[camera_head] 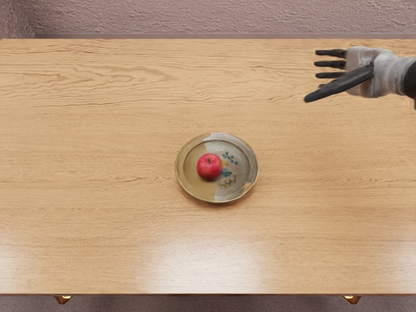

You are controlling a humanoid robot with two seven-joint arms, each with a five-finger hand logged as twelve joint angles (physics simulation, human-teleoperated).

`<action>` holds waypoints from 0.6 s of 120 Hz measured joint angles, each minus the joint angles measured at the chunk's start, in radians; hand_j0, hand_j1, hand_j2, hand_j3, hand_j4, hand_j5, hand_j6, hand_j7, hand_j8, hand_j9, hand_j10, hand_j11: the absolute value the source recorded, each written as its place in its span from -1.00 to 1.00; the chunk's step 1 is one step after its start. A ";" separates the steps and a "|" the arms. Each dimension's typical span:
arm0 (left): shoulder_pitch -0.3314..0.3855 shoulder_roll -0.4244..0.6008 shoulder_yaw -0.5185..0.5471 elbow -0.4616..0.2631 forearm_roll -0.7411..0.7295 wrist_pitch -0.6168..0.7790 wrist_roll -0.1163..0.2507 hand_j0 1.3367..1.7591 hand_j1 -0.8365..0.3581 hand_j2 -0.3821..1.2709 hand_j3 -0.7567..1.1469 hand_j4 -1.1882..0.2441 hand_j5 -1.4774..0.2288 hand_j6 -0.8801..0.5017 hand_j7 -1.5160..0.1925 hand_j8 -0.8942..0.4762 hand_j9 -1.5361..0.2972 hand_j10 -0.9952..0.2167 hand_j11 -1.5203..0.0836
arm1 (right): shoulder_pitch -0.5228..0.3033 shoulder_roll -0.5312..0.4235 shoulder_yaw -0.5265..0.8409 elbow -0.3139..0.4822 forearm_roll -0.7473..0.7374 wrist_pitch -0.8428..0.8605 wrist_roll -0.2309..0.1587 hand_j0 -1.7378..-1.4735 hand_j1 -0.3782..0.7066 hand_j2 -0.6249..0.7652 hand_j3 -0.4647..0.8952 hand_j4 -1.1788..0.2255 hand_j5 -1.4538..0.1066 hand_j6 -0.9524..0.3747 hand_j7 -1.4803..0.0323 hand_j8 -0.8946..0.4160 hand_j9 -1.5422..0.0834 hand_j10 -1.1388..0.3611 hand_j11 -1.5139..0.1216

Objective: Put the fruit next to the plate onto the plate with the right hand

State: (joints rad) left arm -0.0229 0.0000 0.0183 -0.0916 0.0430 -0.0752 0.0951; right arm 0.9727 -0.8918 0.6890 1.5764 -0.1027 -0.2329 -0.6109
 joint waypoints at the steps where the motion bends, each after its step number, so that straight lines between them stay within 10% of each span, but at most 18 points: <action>1: 0.000 0.000 0.000 0.000 0.000 0.000 0.000 0.52 0.50 -0.48 -0.21 0.32 0.36 -0.08 0.40 -0.05 0.33 0.24 0.50 | -0.025 -0.002 0.026 -0.001 0.003 0.022 0.000 -0.40 -0.81 -0.12 -0.32 0.59 0.76 0.34 0.85 0.27 0.80 0.43 0.75; 33: 0.001 0.000 0.000 0.000 0.000 0.000 0.000 0.52 0.50 -0.48 -0.21 0.32 0.36 -0.08 0.40 -0.05 0.33 0.24 0.50 | -0.650 0.017 0.580 -0.082 0.095 0.684 0.000 -0.40 -0.82 -0.12 -0.32 0.60 0.77 0.35 0.86 0.28 0.80 0.44 0.76; 72: 0.000 0.000 0.000 0.000 0.000 0.000 0.000 0.52 0.50 -0.48 -0.21 0.32 0.36 -0.08 0.40 -0.05 0.33 0.24 0.50 | -0.818 0.043 0.694 -0.192 0.152 0.837 0.000 -0.40 -0.83 -0.11 -0.32 0.61 0.78 0.36 0.87 0.29 0.81 0.45 0.77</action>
State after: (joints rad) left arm -0.0230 0.0000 0.0181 -0.0915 0.0430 -0.0752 0.0950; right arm 0.1545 -0.8492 1.3833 1.3843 0.0491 0.6041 -0.6109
